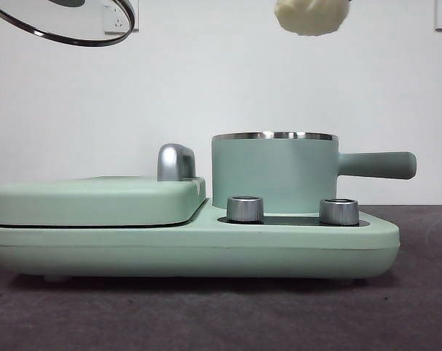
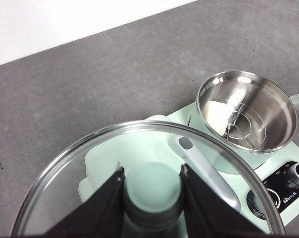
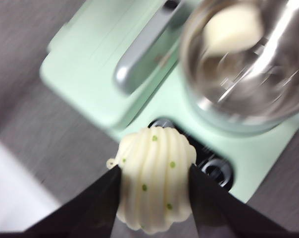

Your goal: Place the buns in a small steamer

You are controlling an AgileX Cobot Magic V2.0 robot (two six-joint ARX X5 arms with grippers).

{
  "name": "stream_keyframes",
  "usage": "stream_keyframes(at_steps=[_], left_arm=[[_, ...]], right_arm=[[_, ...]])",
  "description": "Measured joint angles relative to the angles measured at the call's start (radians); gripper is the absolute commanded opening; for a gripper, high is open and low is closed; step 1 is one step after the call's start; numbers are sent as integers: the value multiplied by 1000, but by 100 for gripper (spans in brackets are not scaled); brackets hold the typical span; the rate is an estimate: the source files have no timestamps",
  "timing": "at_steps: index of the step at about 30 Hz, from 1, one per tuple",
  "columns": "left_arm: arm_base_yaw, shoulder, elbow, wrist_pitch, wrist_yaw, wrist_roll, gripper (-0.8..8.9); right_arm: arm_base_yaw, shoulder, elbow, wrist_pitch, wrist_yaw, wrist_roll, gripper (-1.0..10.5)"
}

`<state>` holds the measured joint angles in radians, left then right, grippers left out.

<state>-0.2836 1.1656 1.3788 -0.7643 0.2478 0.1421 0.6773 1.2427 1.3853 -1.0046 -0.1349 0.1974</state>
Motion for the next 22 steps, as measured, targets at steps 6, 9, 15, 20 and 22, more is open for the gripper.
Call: stream_keyframes(at_steps=[6,9,15,20,22], left_arm=[[0,0,0,0,0,0,15],[0,0,0,0,0,0,15],[0,0,0,-1,0,0,15],[0,0,0,-1,0,0,15],[0,0,0,-1,0,0,15]], right_arm=[[-98,173,145,0,-3,-88,198],[-129,260,198,0,-4,-118,198],[-170,398,239,24,-3,-154,198],[-183,469,239,30,-3,-173,198],[-187,490,239,42,-3,-180,198]])
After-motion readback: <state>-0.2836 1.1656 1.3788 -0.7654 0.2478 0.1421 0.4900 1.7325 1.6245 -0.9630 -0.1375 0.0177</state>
